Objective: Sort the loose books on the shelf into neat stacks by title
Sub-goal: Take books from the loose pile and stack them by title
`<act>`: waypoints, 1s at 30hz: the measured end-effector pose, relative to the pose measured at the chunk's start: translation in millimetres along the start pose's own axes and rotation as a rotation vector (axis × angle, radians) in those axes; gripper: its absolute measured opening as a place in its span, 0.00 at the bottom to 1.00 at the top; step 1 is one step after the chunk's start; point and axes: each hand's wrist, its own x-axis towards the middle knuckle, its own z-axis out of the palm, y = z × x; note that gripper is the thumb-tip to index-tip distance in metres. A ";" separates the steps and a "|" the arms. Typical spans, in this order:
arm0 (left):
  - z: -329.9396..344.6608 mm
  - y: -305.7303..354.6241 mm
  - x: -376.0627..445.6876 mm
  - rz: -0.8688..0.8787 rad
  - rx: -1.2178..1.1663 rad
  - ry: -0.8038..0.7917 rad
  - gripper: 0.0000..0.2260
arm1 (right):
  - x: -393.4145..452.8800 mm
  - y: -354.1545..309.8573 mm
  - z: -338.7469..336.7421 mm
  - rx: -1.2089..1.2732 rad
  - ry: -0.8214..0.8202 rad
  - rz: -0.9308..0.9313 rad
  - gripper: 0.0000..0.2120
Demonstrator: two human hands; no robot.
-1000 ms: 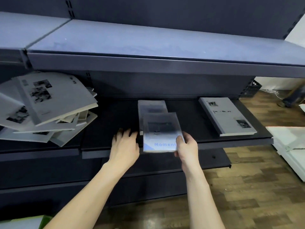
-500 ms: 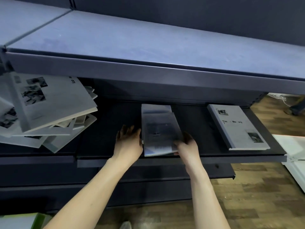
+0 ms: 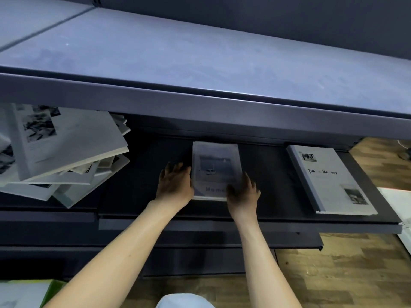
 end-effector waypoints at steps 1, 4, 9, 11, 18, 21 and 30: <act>-0.1 1.3 1.5 0.000 0.005 0.000 0.20 | 3.1 0.6 1.8 -0.032 0.005 -0.006 0.30; 1.3 2.9 5.7 0.003 0.008 0.005 0.19 | 9.7 5.9 9.6 -0.102 0.037 -0.025 0.30; 5.5 3.2 9.3 0.005 0.028 0.004 0.18 | 10.0 14.6 18.1 -0.155 0.042 -0.100 0.25; 5.5 3.8 10.3 -0.002 0.029 0.009 0.17 | 8.5 16.2 18.5 -0.105 0.037 -0.126 0.25; 4.6 3.8 6.8 -0.019 0.038 0.011 0.18 | 6.3 16.6 17.7 -0.046 0.046 -0.155 0.18; 1.7 3.4 1.6 -0.029 0.050 0.012 0.18 | 4.3 16.0 18.6 -0.064 0.035 -0.097 0.23; -9.0 -1.0 -19.7 -0.060 0.199 0.197 0.24 | -18.8 -30.9 -0.1 -0.133 -0.093 -0.248 0.29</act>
